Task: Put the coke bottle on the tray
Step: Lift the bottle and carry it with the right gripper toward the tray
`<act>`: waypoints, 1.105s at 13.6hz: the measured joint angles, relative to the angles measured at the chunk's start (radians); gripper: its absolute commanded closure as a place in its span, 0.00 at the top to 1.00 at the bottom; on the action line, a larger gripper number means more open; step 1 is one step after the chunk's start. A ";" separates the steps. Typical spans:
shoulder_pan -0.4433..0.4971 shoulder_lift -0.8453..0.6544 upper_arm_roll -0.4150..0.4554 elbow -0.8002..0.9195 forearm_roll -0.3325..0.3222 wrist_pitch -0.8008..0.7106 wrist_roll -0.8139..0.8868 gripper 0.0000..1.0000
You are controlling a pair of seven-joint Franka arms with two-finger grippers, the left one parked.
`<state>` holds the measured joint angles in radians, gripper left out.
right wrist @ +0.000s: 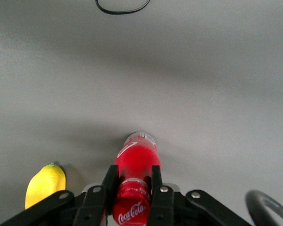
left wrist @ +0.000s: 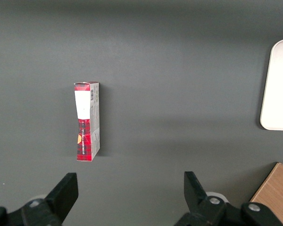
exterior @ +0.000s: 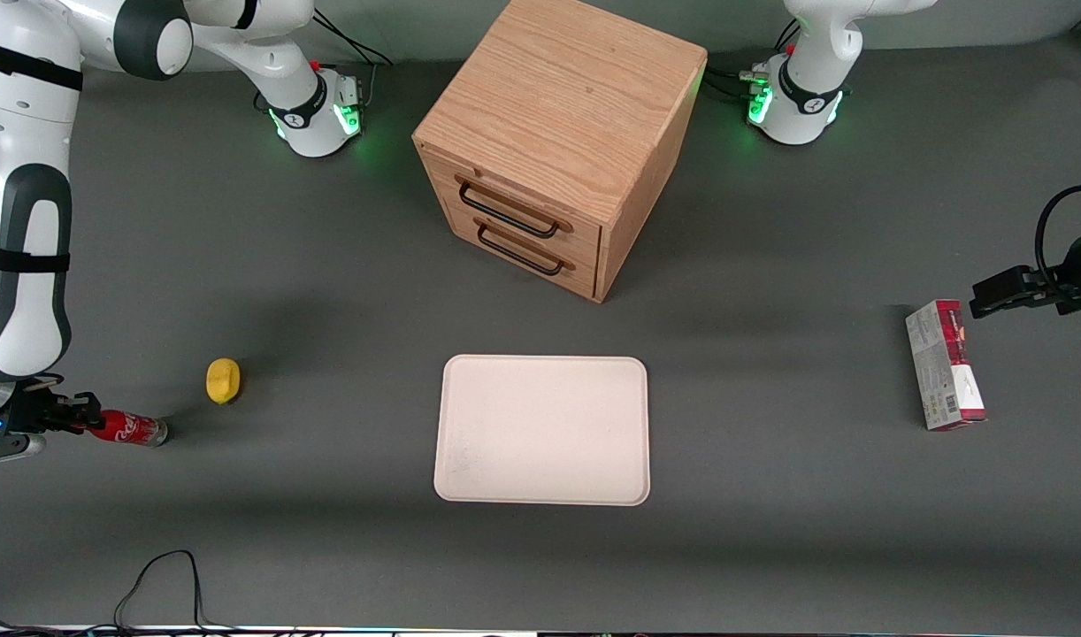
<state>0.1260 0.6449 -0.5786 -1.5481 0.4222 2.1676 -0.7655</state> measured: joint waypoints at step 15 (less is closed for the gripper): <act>0.040 -0.215 0.379 0.532 -0.338 -0.802 0.726 0.00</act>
<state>0.1661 0.4297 -0.1996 -1.0162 0.0844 1.3660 -0.0392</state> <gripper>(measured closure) 0.683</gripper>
